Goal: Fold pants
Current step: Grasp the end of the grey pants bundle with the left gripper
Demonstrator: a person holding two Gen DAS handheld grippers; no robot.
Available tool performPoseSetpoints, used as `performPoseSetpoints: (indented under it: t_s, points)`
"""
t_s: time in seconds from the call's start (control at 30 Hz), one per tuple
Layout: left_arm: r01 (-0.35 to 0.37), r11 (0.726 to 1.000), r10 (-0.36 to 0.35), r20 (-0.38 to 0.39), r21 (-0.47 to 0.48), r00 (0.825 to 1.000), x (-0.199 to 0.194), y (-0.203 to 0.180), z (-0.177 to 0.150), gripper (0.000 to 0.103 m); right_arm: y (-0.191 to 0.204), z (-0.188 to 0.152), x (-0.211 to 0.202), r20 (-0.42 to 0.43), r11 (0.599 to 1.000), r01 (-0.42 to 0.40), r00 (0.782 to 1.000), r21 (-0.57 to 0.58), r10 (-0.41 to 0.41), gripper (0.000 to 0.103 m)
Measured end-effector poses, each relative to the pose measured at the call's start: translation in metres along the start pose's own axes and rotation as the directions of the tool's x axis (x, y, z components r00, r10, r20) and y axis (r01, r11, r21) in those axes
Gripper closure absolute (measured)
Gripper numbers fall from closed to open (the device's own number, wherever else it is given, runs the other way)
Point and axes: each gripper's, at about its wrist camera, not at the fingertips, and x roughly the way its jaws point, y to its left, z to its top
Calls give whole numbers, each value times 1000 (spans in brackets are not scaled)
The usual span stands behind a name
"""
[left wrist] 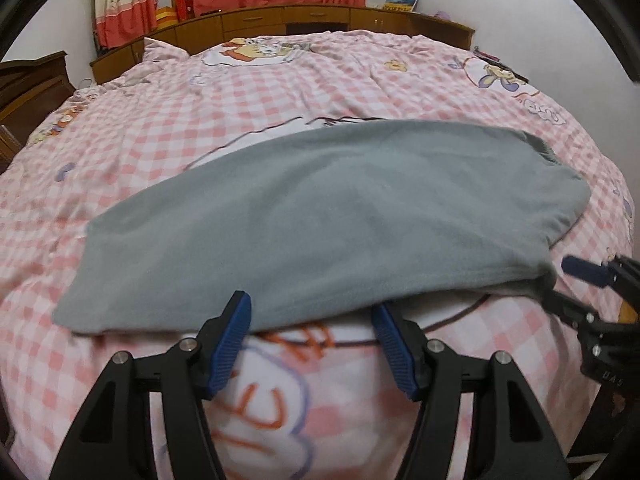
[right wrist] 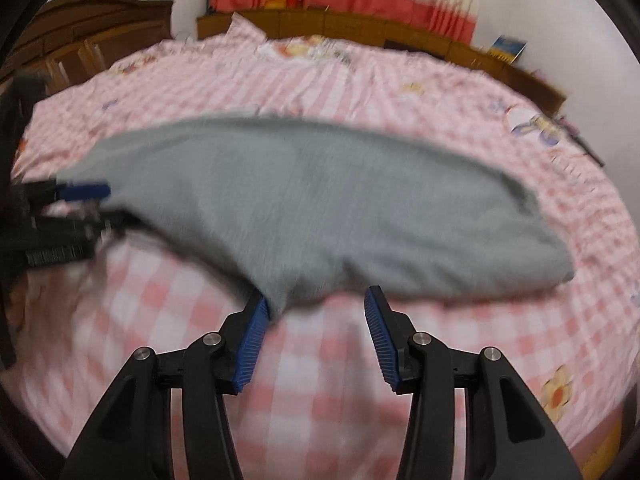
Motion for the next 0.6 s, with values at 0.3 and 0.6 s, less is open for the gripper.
performPoseSetpoints:
  t_s: [0.3,0.6]
  points:
    - [-130,984,125,-45,-121,991,-30,62,-15,36,-2,28,-22,105,996,-85,991,-22,87,55]
    - [-193,905,178,-75,-380,981,-27,141,-9,36,-15,42,31,-20,984,-142,989,103,145,55]
